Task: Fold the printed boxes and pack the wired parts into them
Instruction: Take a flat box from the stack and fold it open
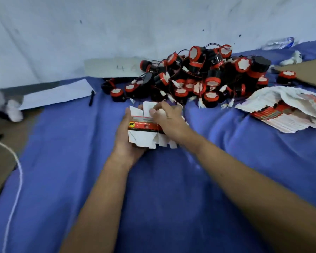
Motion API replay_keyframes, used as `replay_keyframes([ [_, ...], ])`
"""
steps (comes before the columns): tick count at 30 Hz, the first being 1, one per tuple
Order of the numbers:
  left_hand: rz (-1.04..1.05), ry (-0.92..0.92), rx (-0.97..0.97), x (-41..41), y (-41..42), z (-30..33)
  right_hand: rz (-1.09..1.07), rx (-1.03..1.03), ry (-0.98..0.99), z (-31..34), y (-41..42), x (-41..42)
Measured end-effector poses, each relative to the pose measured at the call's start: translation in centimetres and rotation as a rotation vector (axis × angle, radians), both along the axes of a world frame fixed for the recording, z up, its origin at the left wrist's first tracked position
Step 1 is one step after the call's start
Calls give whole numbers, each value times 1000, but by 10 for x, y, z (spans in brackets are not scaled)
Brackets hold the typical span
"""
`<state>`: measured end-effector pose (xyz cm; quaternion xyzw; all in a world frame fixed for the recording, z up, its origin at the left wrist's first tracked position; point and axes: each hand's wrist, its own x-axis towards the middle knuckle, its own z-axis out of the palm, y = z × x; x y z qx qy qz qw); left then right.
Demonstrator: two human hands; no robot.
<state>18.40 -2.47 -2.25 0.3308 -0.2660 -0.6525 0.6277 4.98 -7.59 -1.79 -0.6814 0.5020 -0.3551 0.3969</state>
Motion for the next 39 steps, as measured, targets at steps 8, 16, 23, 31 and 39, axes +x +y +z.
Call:
replay_keyframes([
  [8,77,2,-54,19,1,-9,249,-350,225,-28,21,3],
  [16,80,-160,-35,20,2,-4,242,-331,41,-18,27,-3],
  [23,23,-418,-220,3,-2,-13,279,-143,-305,-15,25,-8],
  [31,-47,-366,-203,8,-9,-20,331,-133,-349,-13,29,-4],
  [39,303,-655,-213,2,-6,-17,133,-339,-99,-14,32,-6],
])
